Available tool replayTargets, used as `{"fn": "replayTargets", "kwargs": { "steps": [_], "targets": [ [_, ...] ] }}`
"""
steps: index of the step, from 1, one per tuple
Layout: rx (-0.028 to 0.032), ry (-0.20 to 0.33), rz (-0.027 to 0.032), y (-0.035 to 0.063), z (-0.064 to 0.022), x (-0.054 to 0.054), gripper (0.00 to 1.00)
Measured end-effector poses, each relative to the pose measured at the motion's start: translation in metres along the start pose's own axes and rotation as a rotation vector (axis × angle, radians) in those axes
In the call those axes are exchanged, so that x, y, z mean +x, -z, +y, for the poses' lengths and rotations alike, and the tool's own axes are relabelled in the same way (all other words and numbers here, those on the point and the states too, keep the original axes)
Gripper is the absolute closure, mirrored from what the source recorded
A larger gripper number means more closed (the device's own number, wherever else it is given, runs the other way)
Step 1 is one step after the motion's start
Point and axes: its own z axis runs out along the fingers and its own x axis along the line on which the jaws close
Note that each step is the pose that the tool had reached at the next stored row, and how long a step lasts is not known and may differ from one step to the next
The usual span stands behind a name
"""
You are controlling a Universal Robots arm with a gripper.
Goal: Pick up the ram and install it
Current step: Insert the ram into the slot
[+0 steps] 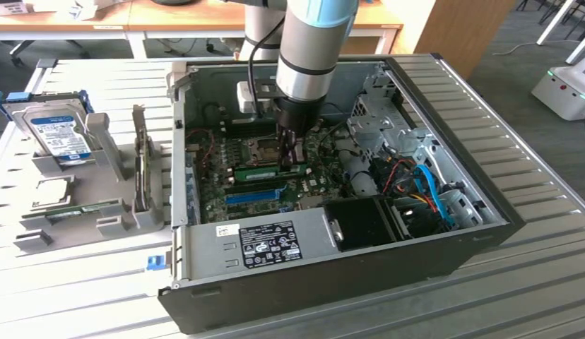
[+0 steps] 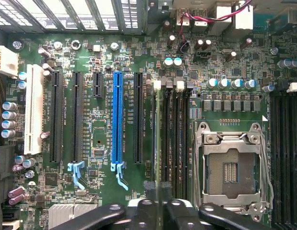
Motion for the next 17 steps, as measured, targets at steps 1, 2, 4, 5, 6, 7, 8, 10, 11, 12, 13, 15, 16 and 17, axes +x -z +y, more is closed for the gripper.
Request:
{"fn": "replayTargets", "kwargs": {
  "steps": [1, 2, 4, 5, 6, 7, 8, 10, 11, 12, 13, 15, 16, 17],
  "targets": [
    [0.0000, 0.000, 0.0000, 0.0000, 0.0000, 0.000, 0.82],
    [0.0000, 0.000, -0.0001, 0.0000, 0.0000, 0.000, 0.75],
    [0.0000, 0.000, -0.0001, 0.0000, 0.0000, 0.000, 0.69],
    [0.0000, 0.000, -0.0001, 0.0000, 0.0000, 0.000, 0.69],
    [0.0000, 0.000, 0.0000, 0.0000, 0.0000, 0.000, 0.69],
    [0.0000, 0.000, 0.0000, 0.0000, 0.0000, 0.000, 0.69],
    [0.0000, 0.000, 0.0000, 0.0000, 0.0000, 0.000, 0.69],
    [-0.0001, 0.000, 0.0000, 0.0007, 0.0001, 0.000, 0.69],
    [0.0000, 0.000, -0.0002, 0.0015, 0.0001, 0.000, 0.69],
    [0.0000, 0.000, -0.0007, 0.0027, 0.0002, 0.000, 0.69],
    [0.0000, 0.000, -0.0013, 0.0041, 0.0003, 0.000, 0.69],
    [0.0000, 0.000, -0.0032, 0.0074, 0.0004, 0.000, 0.69],
    [0.0000, 0.000, -0.0036, 0.0092, 0.0005, 0.000, 0.69],
    [0.0000, 0.000, -0.0038, 0.0111, 0.0006, 0.000, 0.69]
  ]
}}
